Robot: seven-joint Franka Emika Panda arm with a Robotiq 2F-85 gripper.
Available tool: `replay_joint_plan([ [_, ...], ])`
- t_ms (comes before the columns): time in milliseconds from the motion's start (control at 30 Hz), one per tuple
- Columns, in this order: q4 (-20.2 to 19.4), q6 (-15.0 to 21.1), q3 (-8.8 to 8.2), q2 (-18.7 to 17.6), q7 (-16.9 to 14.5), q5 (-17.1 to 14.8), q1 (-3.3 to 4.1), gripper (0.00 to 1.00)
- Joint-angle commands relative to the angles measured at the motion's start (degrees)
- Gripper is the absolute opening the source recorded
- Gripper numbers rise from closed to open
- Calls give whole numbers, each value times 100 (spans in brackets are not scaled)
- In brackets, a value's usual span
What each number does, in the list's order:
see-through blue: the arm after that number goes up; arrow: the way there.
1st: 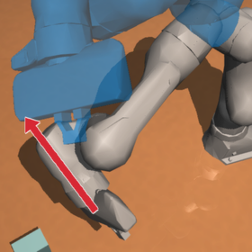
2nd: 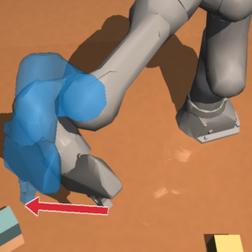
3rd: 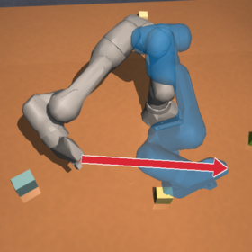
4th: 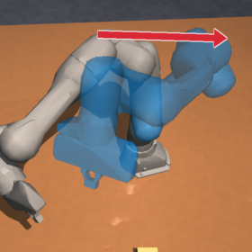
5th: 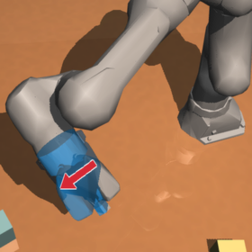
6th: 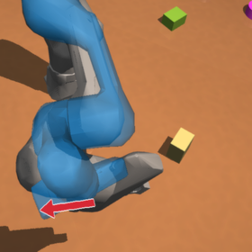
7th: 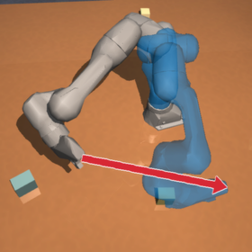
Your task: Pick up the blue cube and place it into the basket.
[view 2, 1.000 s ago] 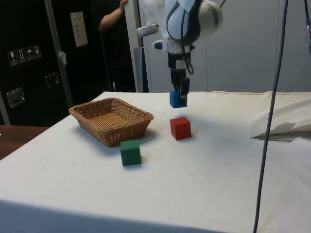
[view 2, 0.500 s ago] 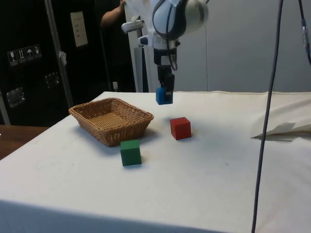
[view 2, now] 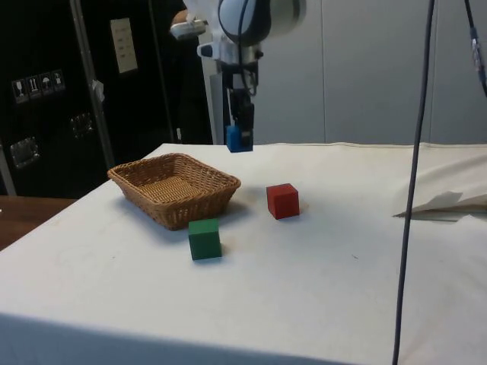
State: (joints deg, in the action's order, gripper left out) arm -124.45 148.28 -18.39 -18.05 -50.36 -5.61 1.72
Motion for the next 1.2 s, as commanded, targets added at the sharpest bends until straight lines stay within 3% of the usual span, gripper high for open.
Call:
replay_joint_plan([
  [0,63,-97,-29,0,80,57,40,1],
  [133,327,-355,23,-52,149,63,52,1],
  [167,246,-281,40,-6,74,11,17,1],
  [200,384,-413,34,-69,160,63,52,1],
  [400,768,-710,63,-264,252,120,80,1],
  [433,699,-636,103,-212,166,34,40,1],
  [467,819,-751,69,-292,269,132,86,1],
  [567,1037,-928,86,-395,327,160,109,1],
  [733,1295,-1146,120,-504,413,218,115,1],
  [767,1295,-1129,155,-487,355,155,80,1],
  [800,1398,-1232,126,-544,447,229,126,1],
  [1067,1719,-1444,229,-676,602,212,155,1],
  [1100,1690,-1404,264,-653,539,166,115,1],
  [1167,1788,-1461,286,-699,659,206,160,1],
])
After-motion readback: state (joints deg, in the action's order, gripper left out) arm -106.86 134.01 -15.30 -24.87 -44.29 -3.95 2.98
